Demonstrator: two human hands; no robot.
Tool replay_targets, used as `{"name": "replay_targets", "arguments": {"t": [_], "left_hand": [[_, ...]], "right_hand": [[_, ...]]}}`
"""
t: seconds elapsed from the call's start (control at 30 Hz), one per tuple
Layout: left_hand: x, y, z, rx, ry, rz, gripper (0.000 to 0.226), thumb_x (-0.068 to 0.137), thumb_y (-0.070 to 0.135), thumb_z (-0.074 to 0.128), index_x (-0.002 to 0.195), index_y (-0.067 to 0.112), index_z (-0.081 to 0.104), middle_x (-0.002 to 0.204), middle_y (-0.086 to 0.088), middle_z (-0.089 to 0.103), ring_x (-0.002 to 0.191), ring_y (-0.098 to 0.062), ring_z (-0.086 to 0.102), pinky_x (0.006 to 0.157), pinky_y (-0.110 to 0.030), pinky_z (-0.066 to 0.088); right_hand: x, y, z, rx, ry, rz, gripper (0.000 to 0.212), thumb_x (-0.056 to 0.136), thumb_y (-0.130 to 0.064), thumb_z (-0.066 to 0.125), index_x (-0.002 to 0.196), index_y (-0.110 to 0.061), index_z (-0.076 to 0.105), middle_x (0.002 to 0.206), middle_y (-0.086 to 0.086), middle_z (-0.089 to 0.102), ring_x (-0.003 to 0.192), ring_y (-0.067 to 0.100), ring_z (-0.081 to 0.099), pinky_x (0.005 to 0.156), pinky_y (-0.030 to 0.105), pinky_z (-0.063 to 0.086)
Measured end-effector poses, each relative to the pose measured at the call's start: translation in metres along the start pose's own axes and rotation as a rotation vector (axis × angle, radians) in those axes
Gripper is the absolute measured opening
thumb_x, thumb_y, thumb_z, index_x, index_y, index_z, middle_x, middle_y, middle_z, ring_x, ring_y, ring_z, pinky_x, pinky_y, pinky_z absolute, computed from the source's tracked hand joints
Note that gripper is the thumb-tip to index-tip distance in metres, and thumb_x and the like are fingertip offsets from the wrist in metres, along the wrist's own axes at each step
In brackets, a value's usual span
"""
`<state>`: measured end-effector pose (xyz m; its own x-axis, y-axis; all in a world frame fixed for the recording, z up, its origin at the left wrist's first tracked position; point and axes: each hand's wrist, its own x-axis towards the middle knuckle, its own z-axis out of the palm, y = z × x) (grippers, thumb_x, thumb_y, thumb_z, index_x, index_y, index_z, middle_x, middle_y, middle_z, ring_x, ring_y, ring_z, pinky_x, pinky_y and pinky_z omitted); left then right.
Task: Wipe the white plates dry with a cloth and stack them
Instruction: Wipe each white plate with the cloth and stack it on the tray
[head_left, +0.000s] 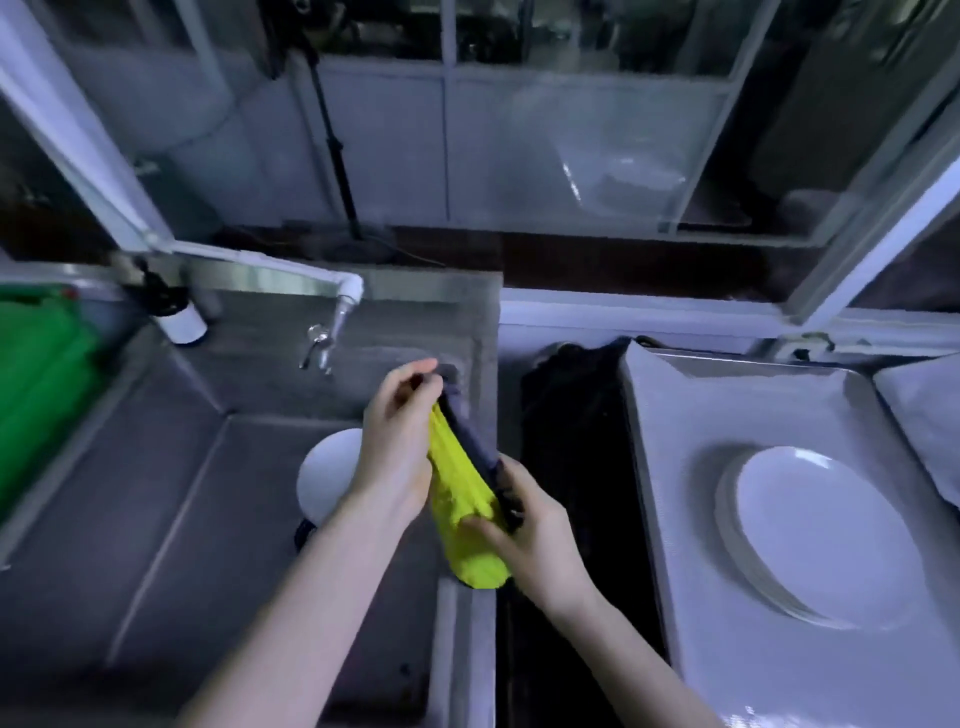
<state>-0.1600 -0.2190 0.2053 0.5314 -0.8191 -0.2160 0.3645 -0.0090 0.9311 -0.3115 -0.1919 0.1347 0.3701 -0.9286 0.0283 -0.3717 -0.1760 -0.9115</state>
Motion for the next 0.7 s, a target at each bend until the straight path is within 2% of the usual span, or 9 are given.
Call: {"name": "replay_targets", "arguments": {"t": [0.07,0.17,0.23,0.3,0.37,0.4,0.53,0.63,0.7], "left_hand": [[0.011,0.017,-0.041,0.026,0.001,0.058,0.028,0.091,0.005,0.063,0.107,0.028,0.067,0.107,-0.003,0.065,0.095,-0.016,0.061,0.081,-0.025,0.046],[0.03,0.032,-0.112,0.337,-0.145,0.153,0.06,0.084,0.016,0.073,0.132,0.043,0.049,0.128,0.007,0.06,0.109,-0.001,0.058,0.092,-0.018,0.045],[0.037,0.036,-0.156,0.496,-0.314,0.045,0.076,0.073,0.033,0.078,0.135,0.057,0.04,0.135,0.018,0.056,0.126,0.0,0.05,0.103,-0.018,0.04],[0.043,0.031,-0.194,0.43,-0.424,-0.135,0.092,0.064,0.035,0.084,0.136,0.059,0.033,0.137,0.026,0.052,0.131,-0.002,0.048,0.107,-0.024,0.041],[0.048,0.019,-0.224,0.252,-0.465,-0.311,0.107,0.055,0.026,0.087,0.144,0.045,0.031,0.141,0.01,0.055,0.127,-0.016,0.056,0.1,-0.042,0.05],[0.051,0.013,-0.238,0.219,-0.463,-0.361,0.11,0.052,0.023,0.087,0.145,0.039,0.032,0.138,0.003,0.058,0.122,-0.02,0.06,0.092,-0.042,0.055],[0.071,-0.011,-0.285,0.249,-0.342,-0.469,0.092,0.047,0.027,0.088,0.132,0.02,0.053,0.11,-0.001,0.075,0.099,-0.019,0.072,0.071,-0.026,0.057],[0.089,-0.026,-0.318,0.147,-0.144,-0.623,0.078,0.044,0.035,0.085,0.115,0.011,0.066,0.097,-0.008,0.077,0.088,-0.025,0.074,0.073,-0.033,0.057],[0.111,-0.037,-0.329,0.206,0.002,-0.697,0.064,0.052,0.038,0.086,0.109,0.012,0.07,0.091,-0.008,0.077,0.085,-0.027,0.073,0.081,-0.039,0.056]], "right_hand": [[0.018,-0.016,0.028,0.023,-0.031,0.002,0.067,0.079,-0.012,0.082,0.117,-0.053,0.045,0.105,-0.039,0.062,0.102,-0.022,0.055,0.084,0.004,0.04],[0.04,-0.043,0.069,0.13,-0.1,-0.001,0.061,0.083,-0.009,0.079,0.116,-0.05,0.049,0.109,-0.051,0.057,0.108,-0.023,0.053,0.088,0.002,0.039],[0.054,-0.058,0.095,0.225,-0.135,0.022,0.05,0.086,-0.006,0.075,0.116,-0.042,0.056,0.111,-0.041,0.063,0.108,-0.016,0.058,0.091,0.007,0.042],[0.067,-0.071,0.124,0.324,-0.183,0.095,0.035,0.09,-0.006,0.071,0.119,-0.024,0.066,0.115,-0.016,0.073,0.11,0.003,0.065,0.096,0.022,0.049],[0.079,-0.079,0.153,0.363,-0.21,0.177,0.027,0.092,-0.008,0.068,0.119,-0.01,0.069,0.115,0.003,0.074,0.106,0.014,0.068,0.097,0.035,0.051],[0.084,-0.083,0.169,0.355,-0.206,0.212,0.026,0.092,-0.011,0.069,0.117,-0.01,0.071,0.112,0.004,0.075,0.102,0.014,0.068,0.097,0.036,0.051],[0.105,-0.085,0.222,0.249,-0.191,0.308,0.017,0.091,-0.024,0.071,0.095,-0.041,0.075,0.1,-0.011,0.076,0.099,0.01,0.07,0.095,0.035,0.054],[0.12,-0.068,0.243,0.148,-0.196,0.402,0.011,0.096,-0.028,0.064,0.096,-0.033,0.074,0.107,-0.003,0.067,0.091,0.017,0.07,0.086,0.045,0.058],[0.128,-0.05,0.247,0.122,-0.169,0.485,0.014,0.097,-0.03,0.062,0.103,-0.025,0.073,0.103,-0.009,0.062,0.078,0.008,0.069,0.07,0.034,0.062]]}}
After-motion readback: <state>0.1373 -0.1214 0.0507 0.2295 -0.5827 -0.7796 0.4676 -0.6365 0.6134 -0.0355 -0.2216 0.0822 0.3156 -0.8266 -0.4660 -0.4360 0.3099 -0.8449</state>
